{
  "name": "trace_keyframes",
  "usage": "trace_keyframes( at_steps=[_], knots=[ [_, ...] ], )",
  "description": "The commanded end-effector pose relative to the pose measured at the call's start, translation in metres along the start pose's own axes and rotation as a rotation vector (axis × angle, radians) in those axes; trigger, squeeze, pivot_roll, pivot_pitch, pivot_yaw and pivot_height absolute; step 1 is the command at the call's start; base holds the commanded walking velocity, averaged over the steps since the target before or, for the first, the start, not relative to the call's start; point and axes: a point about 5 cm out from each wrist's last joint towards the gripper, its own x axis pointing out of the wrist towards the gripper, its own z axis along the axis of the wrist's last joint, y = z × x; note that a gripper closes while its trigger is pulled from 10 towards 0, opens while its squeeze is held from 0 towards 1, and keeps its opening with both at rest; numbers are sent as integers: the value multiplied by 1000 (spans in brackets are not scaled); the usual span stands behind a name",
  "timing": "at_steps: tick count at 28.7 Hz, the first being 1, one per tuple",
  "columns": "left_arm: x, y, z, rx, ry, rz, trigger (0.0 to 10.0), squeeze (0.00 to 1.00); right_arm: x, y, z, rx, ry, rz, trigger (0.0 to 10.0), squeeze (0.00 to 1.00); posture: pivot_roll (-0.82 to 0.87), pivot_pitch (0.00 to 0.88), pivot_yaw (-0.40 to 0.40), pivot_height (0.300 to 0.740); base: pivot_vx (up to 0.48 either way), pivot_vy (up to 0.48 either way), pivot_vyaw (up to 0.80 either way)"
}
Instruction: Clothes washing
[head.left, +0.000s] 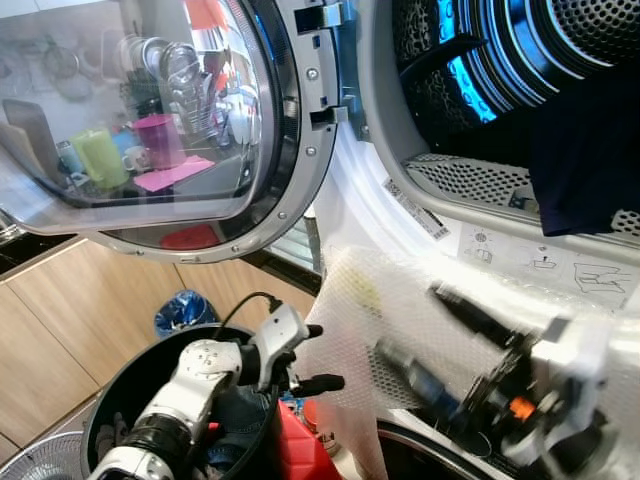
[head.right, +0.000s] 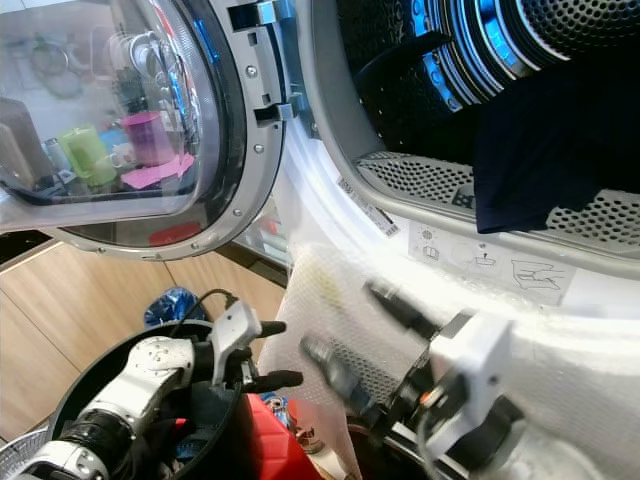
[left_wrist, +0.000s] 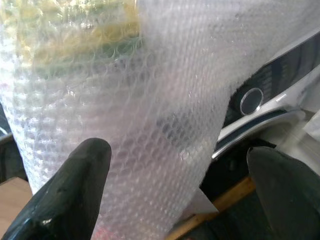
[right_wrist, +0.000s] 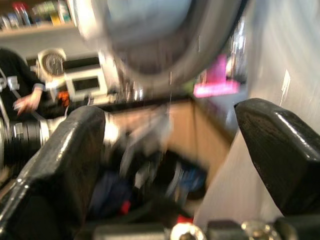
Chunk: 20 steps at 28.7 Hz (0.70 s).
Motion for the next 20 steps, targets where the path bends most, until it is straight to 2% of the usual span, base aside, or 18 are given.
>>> trace_keyframes(
  at_steps=[1, 4, 5, 8, 11, 15, 16, 18, 20],
  knots=[
    [-6, 11, 12, 22, 1, -7, 10000, 0, -2, -5, -19, 27, 55, -27, 10000, 0, -34, 0, 157, 740, 0, 0, 0],
    [-10, 12, 14, 12, 23, -46, 10000, 0, -8, -16, -43, 84, 99, -134, 10000, 0, -24, 0, 153, 740, 0, 0, 0],
    [-15, 10, 14, 12, 44, -99, 10000, 0, -12, -25, -57, 138, 87, -231, 10000, 0, -18, 0, 148, 740, 0, 0, 0],
    [-26, 13, 18, 35, 78, -138, 10000, 0, -22, -39, -89, 194, 184, -391, 10000, 0, -23, 0, 148, 740, 0, 0, 0],
    [-30, 15, 19, 29, 90, -147, 10000, 0, -27, -43, -102, 212, 231, -435, 10000, 0, -23, 0, 146, 740, 0, 0, 0],
    [-51, 28, 24, 63, 195, -188, 10000, 0, -50, -50, -166, 334, 406, -625, 10000, 0, -4, 0, 132, 740, 0, 0, 0],
    [-55, 29, 26, 67, 215, -195, 10000, 0, -54, -51, -176, 344, 437, -655, 10000, 0, -4, 0, 132, 740, 0, 0, 0],
    [-69, 30, 26, 74, 297, -255, 10000, 0, -64, -56, -200, 366, 544, -792, 10000, 0, 5, 0, 129, 740, 0, 0, 0],
    [-73, 30, 26, 78, 323, -275, 10000, 0, -67, -58, -206, 369, 577, -836, 10000, 0, 5, 0, 129, 740, 0, 0, 0]
  ],
)
